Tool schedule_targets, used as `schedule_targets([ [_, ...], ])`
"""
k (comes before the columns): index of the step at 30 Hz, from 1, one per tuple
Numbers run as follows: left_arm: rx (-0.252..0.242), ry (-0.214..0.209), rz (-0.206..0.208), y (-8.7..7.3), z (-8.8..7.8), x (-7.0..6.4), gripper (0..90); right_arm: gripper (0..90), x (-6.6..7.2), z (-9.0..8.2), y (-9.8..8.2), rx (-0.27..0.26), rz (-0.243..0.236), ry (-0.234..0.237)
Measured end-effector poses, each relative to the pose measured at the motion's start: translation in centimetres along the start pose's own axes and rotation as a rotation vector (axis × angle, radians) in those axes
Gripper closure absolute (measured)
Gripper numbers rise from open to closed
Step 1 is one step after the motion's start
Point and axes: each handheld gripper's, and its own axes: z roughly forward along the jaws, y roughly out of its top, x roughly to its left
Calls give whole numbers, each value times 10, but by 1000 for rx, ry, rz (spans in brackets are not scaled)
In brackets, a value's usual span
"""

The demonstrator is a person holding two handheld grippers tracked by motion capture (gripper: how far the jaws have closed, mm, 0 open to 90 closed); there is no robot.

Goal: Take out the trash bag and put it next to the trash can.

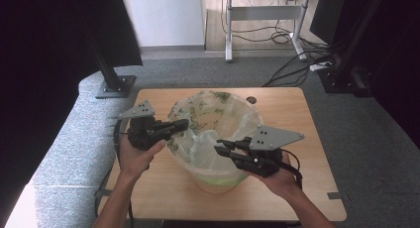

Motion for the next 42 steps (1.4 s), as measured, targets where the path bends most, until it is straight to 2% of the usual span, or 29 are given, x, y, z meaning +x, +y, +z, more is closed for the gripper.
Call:
schedule_targets([
  [5, -14, 6, -14, -4, -1, 1, 896, 609, 3, -5, -4, 18, -22, 14],
  [10, -25, 14, -12, -7, -8, 1, 690, 757, 5, -3, -10, 53, -45, 13],
  [16, -6, 25, -2, -13, -19, 0, 365, 771, 1, -4, -15, 34, -23, 16],
  [20, -17, 23, 0, -20, -30, -1, 265, 769, 2, -4, -18, 36, -20, 15],
  [23, -8, 23, -6, -26, -33, -1, 254, 769, 2, -4, -19, 37, -19, 15],
  [25, 1, 15, -14, -30, -31, 0, 270, 769, 2, -4, -19, 35, -18, 15],
  [27, 12, 25, -9, -33, -27, 0, 327, 769, 2, -4, -19, 35, -16, 14],
  [29, 21, 38, -7, -37, -22, 1, 438, 769, 3, -3, -19, 36, -17, 15],
  [31, 27, 20, -13, -39, -18, 3, 570, 769, 3, -3, -20, 38, -19, 15],
  [37, 53, 14, -23, -41, -12, 6, 880, 770, 2, -6, -21, 38, -23, 5],
  [42, 55, 5, -14, -34, -14, 4, 900, 770, 0, -7, -22, 31, -17, -1],
])
